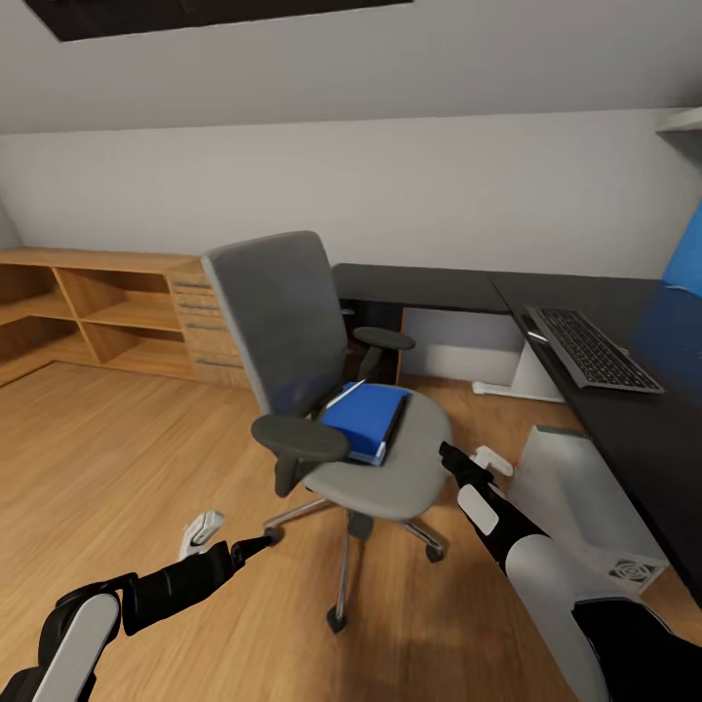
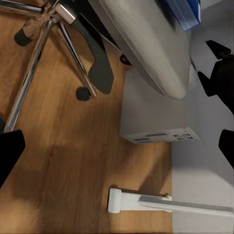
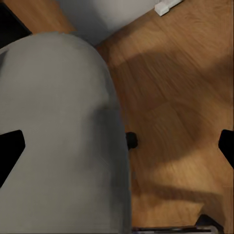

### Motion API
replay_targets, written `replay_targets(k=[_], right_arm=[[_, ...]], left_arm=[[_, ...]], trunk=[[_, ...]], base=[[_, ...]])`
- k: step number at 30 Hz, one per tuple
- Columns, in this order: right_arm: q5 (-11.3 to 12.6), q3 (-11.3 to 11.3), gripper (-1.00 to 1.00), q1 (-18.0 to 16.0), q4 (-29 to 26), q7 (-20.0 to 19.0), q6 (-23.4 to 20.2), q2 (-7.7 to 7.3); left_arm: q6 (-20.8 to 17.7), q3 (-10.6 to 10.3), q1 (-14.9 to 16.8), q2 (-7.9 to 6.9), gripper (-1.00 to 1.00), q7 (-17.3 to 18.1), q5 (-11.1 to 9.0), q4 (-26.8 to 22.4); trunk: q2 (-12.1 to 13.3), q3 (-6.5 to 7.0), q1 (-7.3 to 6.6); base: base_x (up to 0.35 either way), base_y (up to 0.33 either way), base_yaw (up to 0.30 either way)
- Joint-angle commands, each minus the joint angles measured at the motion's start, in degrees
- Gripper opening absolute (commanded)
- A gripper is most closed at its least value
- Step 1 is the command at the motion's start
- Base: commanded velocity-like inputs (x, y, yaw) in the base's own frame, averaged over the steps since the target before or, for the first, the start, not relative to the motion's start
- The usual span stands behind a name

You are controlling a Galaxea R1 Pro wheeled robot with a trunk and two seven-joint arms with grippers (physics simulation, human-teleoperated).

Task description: In the bedroom, organize the workspace by keeping the computer under the desk, ensuring the monitor is on the desk, placing the keyboard on the desk next to the monitor, placing the mouse on the desk next to the keyboard, moving the folder from the swivel chair onto the desk next to the mouse, stacking the notebook on top of the folder with the pen on top of the notebook, and positioning the swivel chair next to the desk.

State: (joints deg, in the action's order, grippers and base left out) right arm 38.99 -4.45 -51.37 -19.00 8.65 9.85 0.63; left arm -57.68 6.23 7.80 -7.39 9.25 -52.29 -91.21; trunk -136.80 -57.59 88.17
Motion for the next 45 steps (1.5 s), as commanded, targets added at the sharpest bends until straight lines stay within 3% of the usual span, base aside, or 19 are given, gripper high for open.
replay_targets(k=[1, 11, 15, 21, 45], right_arm=[[0.5, -0.5, 1.00, 0.0, 0.0, 0.3, 0.3, -0.02], [0.5, -0.5, 1.00, 0.0, 0.0, 0.4, 0.3, 0.06], [1.8, -0.6, 1.00, -0.1, 0.2, 0.2, -1.0, 0.52], [0.7, -0.6, 1.00, 0.0, 0.2, 0.3, 0.5, 0.56], [0.6, -0.6, 1.00, 0.0, -0.1, 0.3, 0.5, 0.58]], left_arm=[[-0.2, 0.1, 0.0, 0.00, 1.00, 0.6, 0.5, 0.0], [-0.2, 0.1, 0.0, 0.00, 1.00, 0.6, 0.5, 0.0], [-0.3, 1.3, 0.0, 0.60, 1.00, 0.7, 0.5, 0.1], [-0.4, 0.6, 0.0, 0.63, 1.00, 0.8, 0.5, -0.2], [-0.2, 0.5, 0.0, 0.46, 1.00, 0.7, 0.6, -0.3]], trunk=[[0.0, -0.05, -0.01], [0.0, -0.05, -0.01], [0.0, -0.05, -0.01], [0.0, -0.05, -0.01], [0.0, -0.05, -0.01]], base=[[0.000, 0.000, -0.240], [0.000, 0.000, -0.072], [0.000, 0.000, 0.000], [0.000, 0.000, 0.000], [0.000, 0.000, 0.026]])
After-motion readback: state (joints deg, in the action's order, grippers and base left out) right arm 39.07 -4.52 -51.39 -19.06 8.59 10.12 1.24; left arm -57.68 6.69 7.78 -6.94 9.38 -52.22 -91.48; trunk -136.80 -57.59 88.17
